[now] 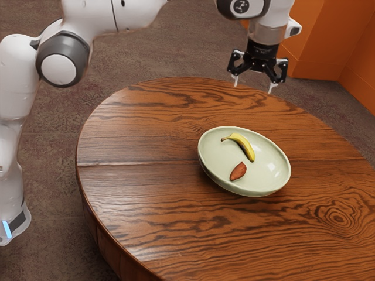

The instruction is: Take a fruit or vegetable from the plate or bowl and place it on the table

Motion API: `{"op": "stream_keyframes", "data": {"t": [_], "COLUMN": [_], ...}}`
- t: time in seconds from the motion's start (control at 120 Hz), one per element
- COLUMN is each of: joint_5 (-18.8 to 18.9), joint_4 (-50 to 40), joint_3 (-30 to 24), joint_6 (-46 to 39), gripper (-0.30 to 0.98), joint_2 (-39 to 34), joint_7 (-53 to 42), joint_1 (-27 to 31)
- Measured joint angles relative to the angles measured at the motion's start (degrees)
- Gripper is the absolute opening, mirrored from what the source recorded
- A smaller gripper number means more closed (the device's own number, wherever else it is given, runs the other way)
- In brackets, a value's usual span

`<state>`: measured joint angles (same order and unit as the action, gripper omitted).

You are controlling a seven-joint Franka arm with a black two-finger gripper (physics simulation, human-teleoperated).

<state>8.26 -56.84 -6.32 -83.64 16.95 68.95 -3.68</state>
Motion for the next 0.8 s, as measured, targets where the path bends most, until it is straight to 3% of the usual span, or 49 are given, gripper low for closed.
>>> {"op": "stream_keyframes", "data": {"t": [0.275,0.542,0.8], "joint_5": [-3.86,-9.57,-8.96], "joint_4": [-0.76,-2.77,-1.36], "joint_3": [-4.14,-3.98,-4.41], "joint_6": [-0.70,-1.27,-4.49], "gripper": [0.69,0.69,0.69], "joint_2": [1.52,12.12,18.69], "joint_7": [0.15,-1.33,-6.85], "joint_1": [-0.29,5.13,6.51]}}
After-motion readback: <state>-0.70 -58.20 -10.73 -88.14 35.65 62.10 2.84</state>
